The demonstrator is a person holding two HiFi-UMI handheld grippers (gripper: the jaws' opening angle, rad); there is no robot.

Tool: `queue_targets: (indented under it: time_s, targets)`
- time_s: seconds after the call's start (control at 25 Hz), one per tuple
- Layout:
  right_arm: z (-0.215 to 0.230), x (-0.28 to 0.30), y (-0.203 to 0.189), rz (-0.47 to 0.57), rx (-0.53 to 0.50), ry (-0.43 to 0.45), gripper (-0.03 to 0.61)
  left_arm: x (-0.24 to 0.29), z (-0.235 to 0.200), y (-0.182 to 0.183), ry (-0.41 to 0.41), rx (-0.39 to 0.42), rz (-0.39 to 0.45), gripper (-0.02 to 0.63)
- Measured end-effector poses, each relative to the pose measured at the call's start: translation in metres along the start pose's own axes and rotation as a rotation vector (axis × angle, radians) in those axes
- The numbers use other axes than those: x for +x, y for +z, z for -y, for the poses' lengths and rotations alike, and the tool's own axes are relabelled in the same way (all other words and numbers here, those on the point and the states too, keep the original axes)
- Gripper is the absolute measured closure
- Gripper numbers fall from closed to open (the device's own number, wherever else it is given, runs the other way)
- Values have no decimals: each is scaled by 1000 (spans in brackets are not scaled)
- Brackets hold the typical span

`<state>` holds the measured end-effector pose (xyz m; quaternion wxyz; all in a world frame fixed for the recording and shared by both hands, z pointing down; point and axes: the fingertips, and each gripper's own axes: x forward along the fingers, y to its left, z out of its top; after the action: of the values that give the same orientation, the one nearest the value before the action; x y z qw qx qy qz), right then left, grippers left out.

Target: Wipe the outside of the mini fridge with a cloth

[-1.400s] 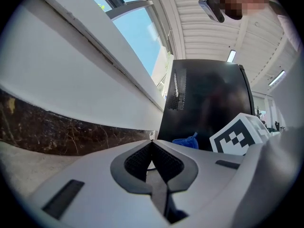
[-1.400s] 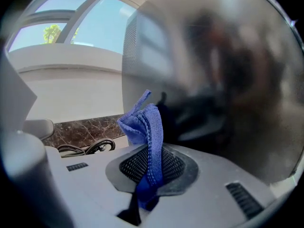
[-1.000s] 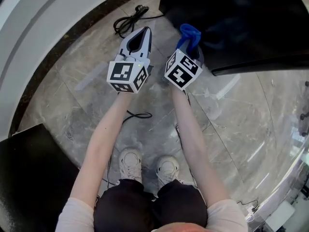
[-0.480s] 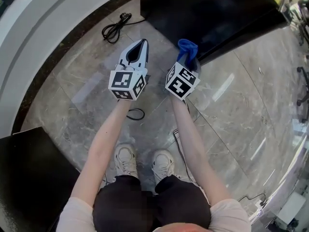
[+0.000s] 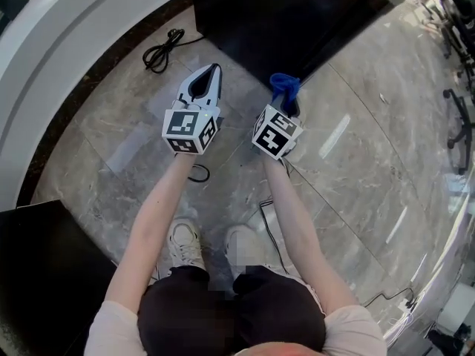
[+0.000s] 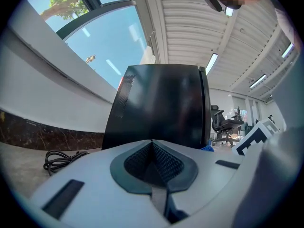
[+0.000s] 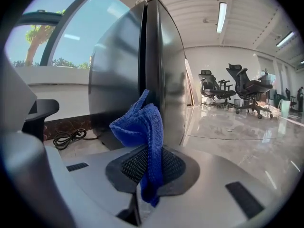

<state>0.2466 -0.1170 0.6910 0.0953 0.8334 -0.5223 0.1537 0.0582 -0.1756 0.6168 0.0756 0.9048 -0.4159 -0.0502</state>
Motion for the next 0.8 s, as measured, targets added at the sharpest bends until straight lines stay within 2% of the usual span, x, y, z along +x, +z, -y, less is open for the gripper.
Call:
queue_targets:
  time_s: [0.24,0.44,0.6,0.8]
  targets:
    - [19,-7,2,-1,10,-31,517,1,16,12,-24,23,14,609]
    - [29,-11,2,-1,11,-44,517,-6,11,13,-5,20,17,609]
    - [16,-26,12,20,-50,24,517,-13,9,21,14,-3,26,609]
    - [-9,-73,49,77,9,181,517,-37,27,68,-39,65,63,609]
